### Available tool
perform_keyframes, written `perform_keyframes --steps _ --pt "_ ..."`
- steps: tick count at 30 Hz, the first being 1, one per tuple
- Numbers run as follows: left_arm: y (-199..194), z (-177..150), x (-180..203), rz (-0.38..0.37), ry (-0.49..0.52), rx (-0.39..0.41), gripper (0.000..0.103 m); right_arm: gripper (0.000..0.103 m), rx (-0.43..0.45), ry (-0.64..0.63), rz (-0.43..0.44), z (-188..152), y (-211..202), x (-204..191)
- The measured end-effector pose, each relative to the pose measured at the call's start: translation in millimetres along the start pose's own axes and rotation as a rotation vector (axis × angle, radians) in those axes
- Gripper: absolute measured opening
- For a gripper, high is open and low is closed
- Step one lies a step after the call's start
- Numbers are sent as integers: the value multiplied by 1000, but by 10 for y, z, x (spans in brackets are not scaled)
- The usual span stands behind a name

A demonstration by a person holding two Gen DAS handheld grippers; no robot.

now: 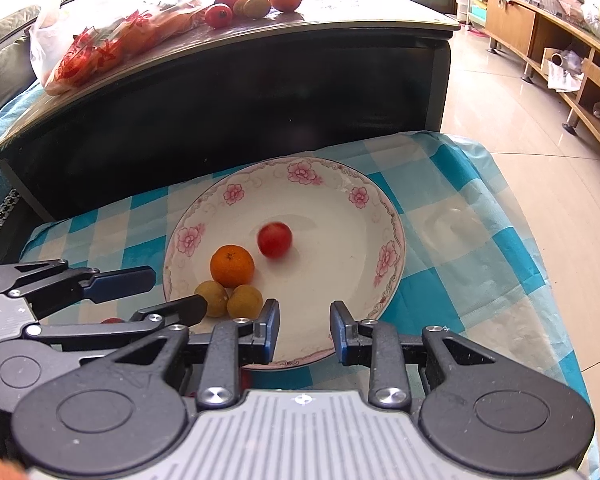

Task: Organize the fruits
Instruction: 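Open the left tool over the bowl while the right tool releases the tomato into it, then move both open tools back from the bowl toward the loose fruit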

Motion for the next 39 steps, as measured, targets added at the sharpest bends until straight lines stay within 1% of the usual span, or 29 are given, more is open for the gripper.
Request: perform_keyframes --steps 13,16,26,39 --pt "-158 -62 4 4 8 7 52 32 6 -12 7 -84 -152 -92" --pt "-146 -58 3 5 7 7 52 32 6 -15 11 -103 -180 -120" --pt "-274 -161 -22 13 14 3 52 32 0 -25 22 -182 -231 -213" --pt "-332 -277 -22 21 26 -11 51 32 -18 -29 29 -301 -268 -282"
Point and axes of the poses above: each gripper's, at about its wrist camera, not at the fingertips, and y roughly the way its jaws point, x to its right, z to its top, the point moved 6 cm from there along y, roughly the way its jaws point, and after that the axes turned 1 degree about -z, right-handed, at the moved point
